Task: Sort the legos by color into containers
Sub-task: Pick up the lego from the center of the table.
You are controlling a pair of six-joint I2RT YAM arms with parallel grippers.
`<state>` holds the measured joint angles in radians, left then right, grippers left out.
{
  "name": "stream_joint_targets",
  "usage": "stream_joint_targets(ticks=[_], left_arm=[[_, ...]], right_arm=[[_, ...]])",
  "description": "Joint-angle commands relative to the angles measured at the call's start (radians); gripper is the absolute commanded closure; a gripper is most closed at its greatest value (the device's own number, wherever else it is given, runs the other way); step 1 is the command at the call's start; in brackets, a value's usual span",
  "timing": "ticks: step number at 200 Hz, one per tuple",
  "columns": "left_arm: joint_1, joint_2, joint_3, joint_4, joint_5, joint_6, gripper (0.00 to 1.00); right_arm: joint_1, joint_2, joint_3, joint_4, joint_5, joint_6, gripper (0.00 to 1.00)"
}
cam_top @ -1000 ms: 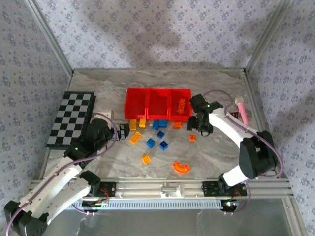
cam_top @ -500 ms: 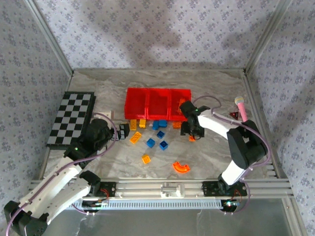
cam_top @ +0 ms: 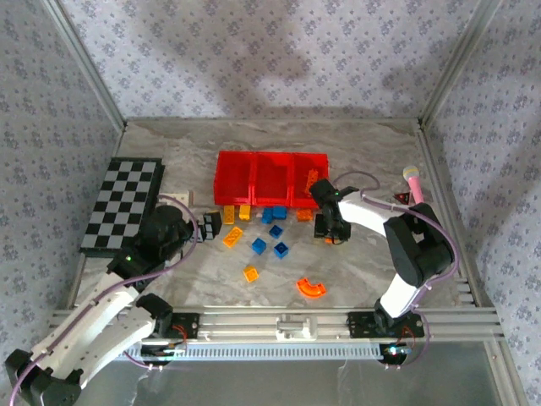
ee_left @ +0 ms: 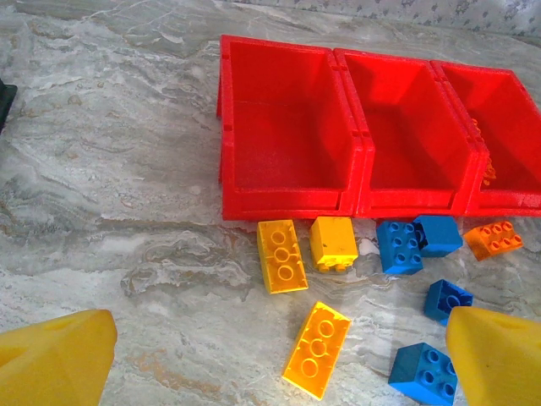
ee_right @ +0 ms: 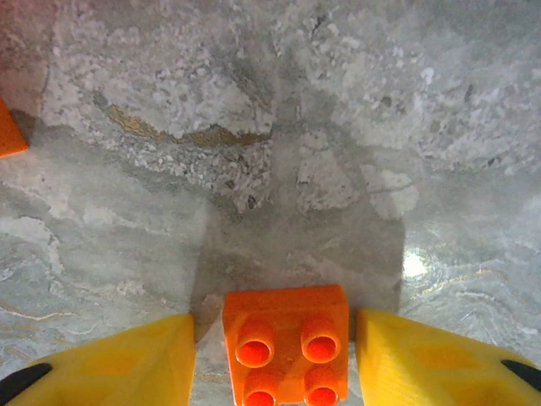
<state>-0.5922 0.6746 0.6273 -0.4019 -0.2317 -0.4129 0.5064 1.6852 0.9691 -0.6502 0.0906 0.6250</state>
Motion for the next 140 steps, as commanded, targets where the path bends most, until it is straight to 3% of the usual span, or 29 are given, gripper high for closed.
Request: stream_joint_targets(ticks=[1, 59, 140], left_arm=[[-0.009, -0.01, -0.001, -0.016, -0.001, -0.007, 0.0], [-0.009, -0.007, -0.004, -0.01, 0.002, -0.01, 0.0], [-0.009, -0.008, 0.0, -0.011, 0.0, -0.01, 0.0]], right_arm=[[-0.006, 0.031, -0.028, 0.012, 0.011, 0.012, 0.51], [-0.002, 0.019, -0.029, 0.006, 0.045, -0.035, 0.68], [0.033, -0.123, 0.092, -0.096, 0.083, -0.097, 0.78]])
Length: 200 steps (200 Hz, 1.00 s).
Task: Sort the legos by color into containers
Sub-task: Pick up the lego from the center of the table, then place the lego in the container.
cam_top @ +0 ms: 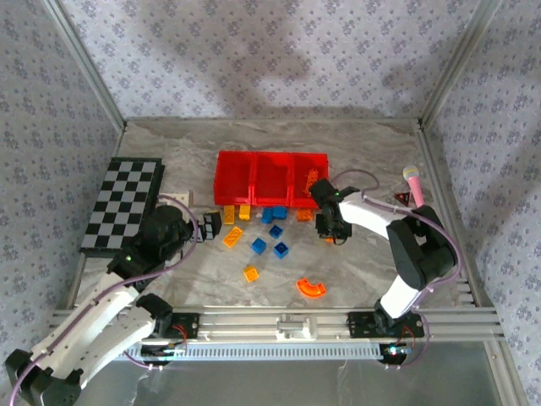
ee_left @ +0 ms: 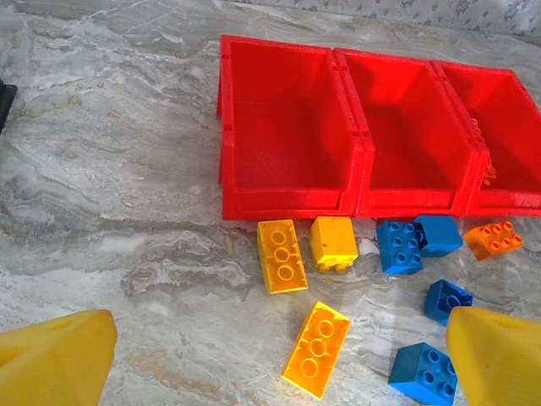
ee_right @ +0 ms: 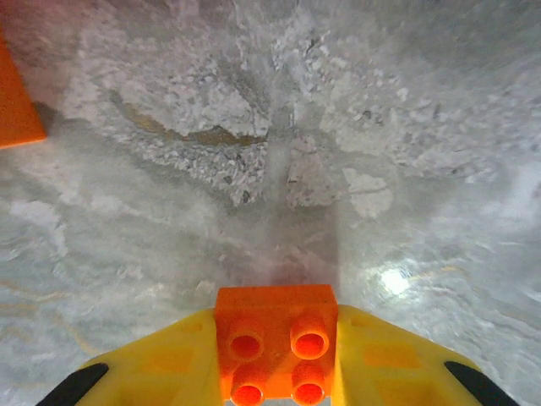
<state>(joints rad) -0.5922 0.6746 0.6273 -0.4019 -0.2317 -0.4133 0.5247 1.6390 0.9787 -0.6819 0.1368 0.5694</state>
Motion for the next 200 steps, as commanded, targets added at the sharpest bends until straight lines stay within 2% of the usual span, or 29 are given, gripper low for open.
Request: stream_joint_targets(ticks=[1, 32, 59, 106, 155, 200], left_arm=[[-0.008, -0.008, 0.0, -0.011, -0.001, -0.01, 0.0], [-0.008, -0.009, -0.001, -0.012, 0.002, -0.014, 0.0], [-0.008, -0.01, 0.002, -0.015, 0.003, -0.016, 0.0], [-0.01, -0.016, 0.017, -0.038, -0.005, -0.01, 0.0], [-0.01, -0.039, 0.02, -0.05, -0.017, -0.006, 0.0], [-0.01, -0.04, 0.023, -0.049, -0.018, -0.009, 0.0]], right_arm=[[0.015, -0.079, 0.085, -0.065, 0.037, -0.042, 0.78], [0.016, -0.107, 0.2, -0.109, 0.028, -0.091, 0.79], [-0.009, -0.069, 0.316, -0.108, 0.001, -0.139, 0.79], [-0.072, 0.096, 0.5, -0.081, -0.095, -0.198, 0.8], [-0.108, 0.294, 0.675, -0.109, -0.141, -0.253, 0.8], [-0.136, 0.404, 0.769, -0.104, -0.214, -0.253, 0.74]])
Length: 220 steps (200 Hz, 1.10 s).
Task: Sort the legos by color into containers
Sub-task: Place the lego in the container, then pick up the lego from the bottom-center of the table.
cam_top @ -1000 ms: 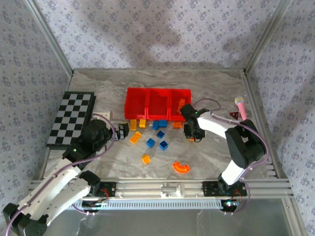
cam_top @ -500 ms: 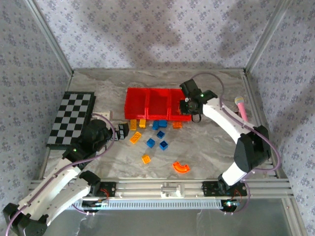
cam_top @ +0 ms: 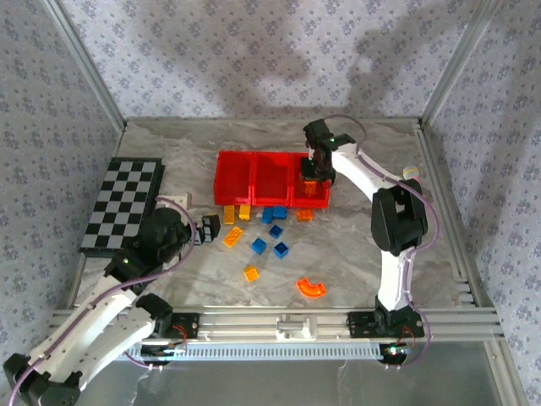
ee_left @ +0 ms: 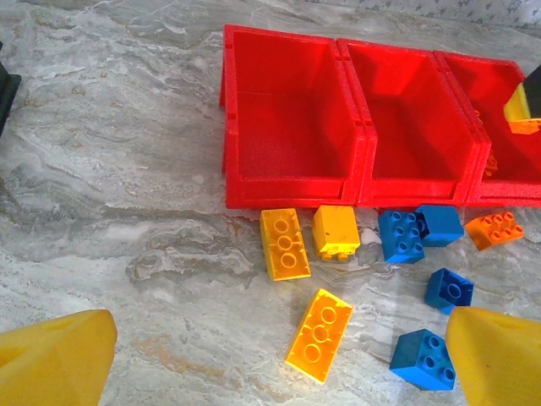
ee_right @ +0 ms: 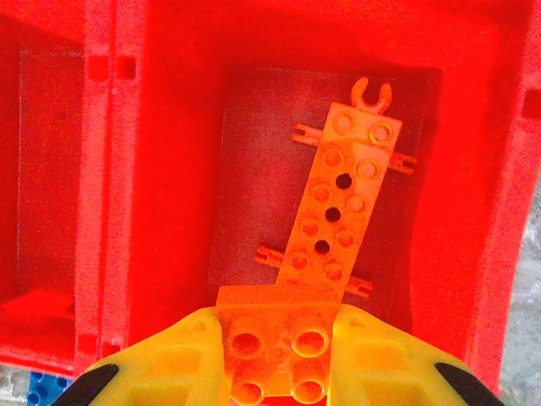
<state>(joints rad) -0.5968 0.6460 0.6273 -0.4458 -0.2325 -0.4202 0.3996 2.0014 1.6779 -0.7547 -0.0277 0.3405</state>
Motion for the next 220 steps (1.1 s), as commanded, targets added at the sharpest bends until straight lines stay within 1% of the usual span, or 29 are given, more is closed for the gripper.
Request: stream_joint_targets(ticks=[1, 32, 53, 70, 94, 122, 152, 177, 197, 218, 220], left_arm=[[-0.006, -0.011, 0.024, -0.005, -0.016, -0.002, 0.0], [-0.006, -0.012, 0.026, -0.009, -0.011, -0.002, 0.0], [-0.006, -0.012, 0.026, -0.01, -0.008, 0.002, 0.0], [-0.006, -0.014, 0.027, -0.006, -0.005, 0.003, 0.0], [-0.006, -0.012, 0.031, -0.008, 0.005, 0.003, 0.0], [-0.006, -0.017, 0.038, -0.018, 0.017, -0.003, 0.0], [-0.007, -0.026, 0.031, -0.019, 0.031, -0.012, 0.0], [-0.006, -0.041, 0.013, -0.008, 0.052, -0.018, 0.0], [-0.009, -0.063, -0.014, 0.024, 0.082, -0.024, 0.0], [-0.009, -0.086, -0.035, 0.048, 0.097, -0.033, 0.0], [-0.01, -0.088, -0.035, 0.049, 0.098, -0.034, 0.0]], right_arm=[[-0.01, 0.043, 0.072, -0.032, -0.049, -0.024, 0.73], [-0.014, 0.071, 0.11, -0.044, -0.051, -0.023, 0.58], [-0.015, 0.062, 0.118, -0.055, -0.054, -0.023, 0.51], [-0.011, 0.043, 0.114, -0.055, -0.055, -0.024, 0.47], [-0.006, 0.0, 0.096, -0.063, -0.061, -0.047, 0.45], [0.03, -0.13, 0.0, -0.066, -0.043, -0.043, 0.44], [0.103, -0.323, -0.175, -0.076, 0.002, -0.016, 0.39], [0.176, -0.477, -0.319, -0.123, 0.034, 0.025, 0.36], [0.259, -0.57, -0.411, -0.166, 0.039, 0.053, 0.34], [0.367, -0.622, -0.477, -0.216, 0.058, 0.089, 0.31], [0.378, -0.624, -0.502, -0.221, 0.061, 0.091, 0.3]])
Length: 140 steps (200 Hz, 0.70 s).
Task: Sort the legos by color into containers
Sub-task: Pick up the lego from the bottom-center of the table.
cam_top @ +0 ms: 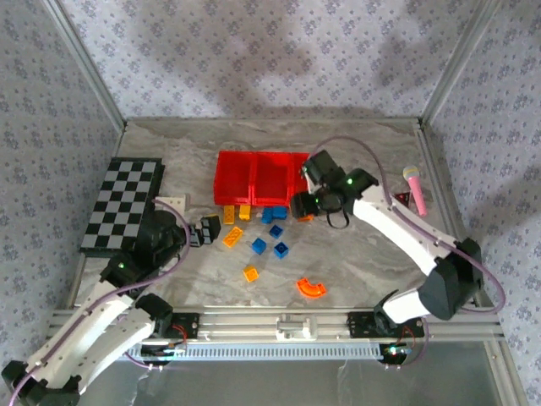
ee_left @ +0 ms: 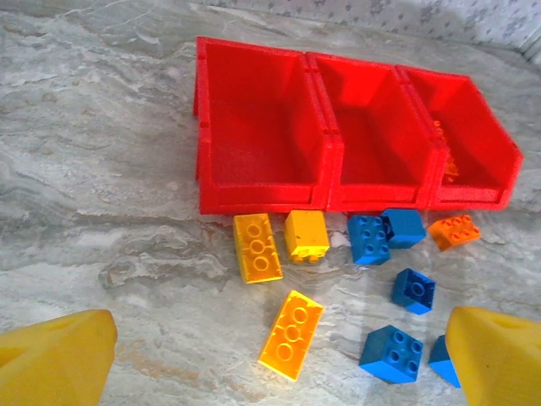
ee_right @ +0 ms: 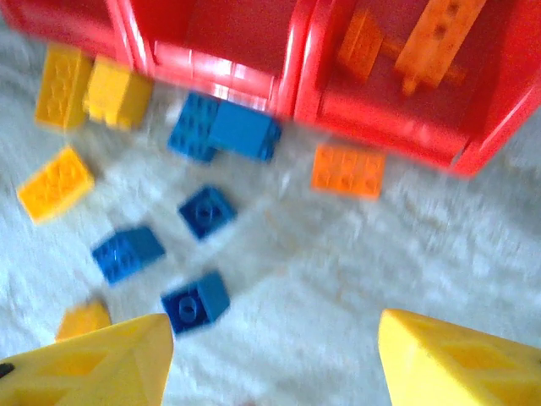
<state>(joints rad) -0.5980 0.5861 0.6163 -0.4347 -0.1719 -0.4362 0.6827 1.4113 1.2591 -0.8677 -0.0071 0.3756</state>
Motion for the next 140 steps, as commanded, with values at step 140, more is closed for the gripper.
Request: stream_joint_targets(ticks=[140], left_arm=[[-0.009, -0.158, -0.055, -0.014, 0.016, -0.078, 0.0]], right_arm=[[0.471, 0.119, -0.234, -0.195, 0.093, 0.025, 0.18]])
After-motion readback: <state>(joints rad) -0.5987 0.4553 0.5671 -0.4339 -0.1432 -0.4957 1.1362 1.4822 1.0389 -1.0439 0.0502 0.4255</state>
